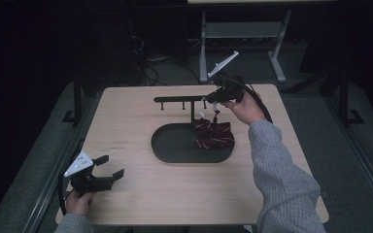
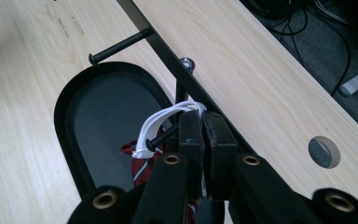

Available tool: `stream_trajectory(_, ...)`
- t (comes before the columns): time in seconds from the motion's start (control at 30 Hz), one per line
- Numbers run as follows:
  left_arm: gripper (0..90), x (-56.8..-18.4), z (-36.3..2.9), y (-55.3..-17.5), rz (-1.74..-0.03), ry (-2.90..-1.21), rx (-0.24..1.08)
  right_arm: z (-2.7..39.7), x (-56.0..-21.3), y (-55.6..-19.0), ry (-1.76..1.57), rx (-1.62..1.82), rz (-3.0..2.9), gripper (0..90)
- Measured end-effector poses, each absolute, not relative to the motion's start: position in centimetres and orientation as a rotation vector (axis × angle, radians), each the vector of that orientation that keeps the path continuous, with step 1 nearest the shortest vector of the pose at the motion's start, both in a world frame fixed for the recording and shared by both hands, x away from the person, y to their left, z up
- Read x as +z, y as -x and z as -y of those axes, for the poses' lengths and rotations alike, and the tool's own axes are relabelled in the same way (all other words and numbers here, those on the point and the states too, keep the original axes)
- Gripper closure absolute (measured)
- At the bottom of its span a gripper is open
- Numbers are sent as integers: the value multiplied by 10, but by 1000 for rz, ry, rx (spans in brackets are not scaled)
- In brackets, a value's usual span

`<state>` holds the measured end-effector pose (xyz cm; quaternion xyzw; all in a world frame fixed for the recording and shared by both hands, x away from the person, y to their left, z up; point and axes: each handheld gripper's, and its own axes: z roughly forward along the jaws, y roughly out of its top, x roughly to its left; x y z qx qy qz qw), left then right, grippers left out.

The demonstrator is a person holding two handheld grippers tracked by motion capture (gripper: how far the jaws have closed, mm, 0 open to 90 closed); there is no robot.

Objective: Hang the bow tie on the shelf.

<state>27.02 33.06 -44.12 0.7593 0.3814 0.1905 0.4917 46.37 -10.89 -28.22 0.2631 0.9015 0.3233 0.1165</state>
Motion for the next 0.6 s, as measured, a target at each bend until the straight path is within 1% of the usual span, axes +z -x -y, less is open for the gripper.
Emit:
stream_trajectory(0.33,129,-441,-330,-270,-926,-1844,461,111,-284,-462,-777,959,-2642,857)
stream_trajectory(0.6,129,-441,-330,-270,-927,-1842,460,113,-285,-461,-776,972,-2655,835)
